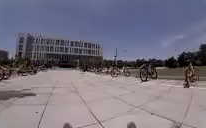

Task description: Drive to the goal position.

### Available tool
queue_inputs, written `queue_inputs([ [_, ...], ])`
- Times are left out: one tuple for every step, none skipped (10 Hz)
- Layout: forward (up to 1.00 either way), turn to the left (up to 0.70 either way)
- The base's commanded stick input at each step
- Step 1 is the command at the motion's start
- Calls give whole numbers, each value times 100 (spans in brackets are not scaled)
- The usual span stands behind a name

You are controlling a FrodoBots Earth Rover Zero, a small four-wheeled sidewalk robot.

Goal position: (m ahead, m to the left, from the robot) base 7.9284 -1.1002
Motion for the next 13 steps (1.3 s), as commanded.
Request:
queue_inputs([
  [45, 11],
  [45, 12],
  [45, 12],
  [45, 4],
  [45, 1],
  [45, 1],
  [45, 1],
  [45, 1],
  [45, 1],
  [45, 2],
  [45, 2],
  [45, 2],
  [45, 4],
])
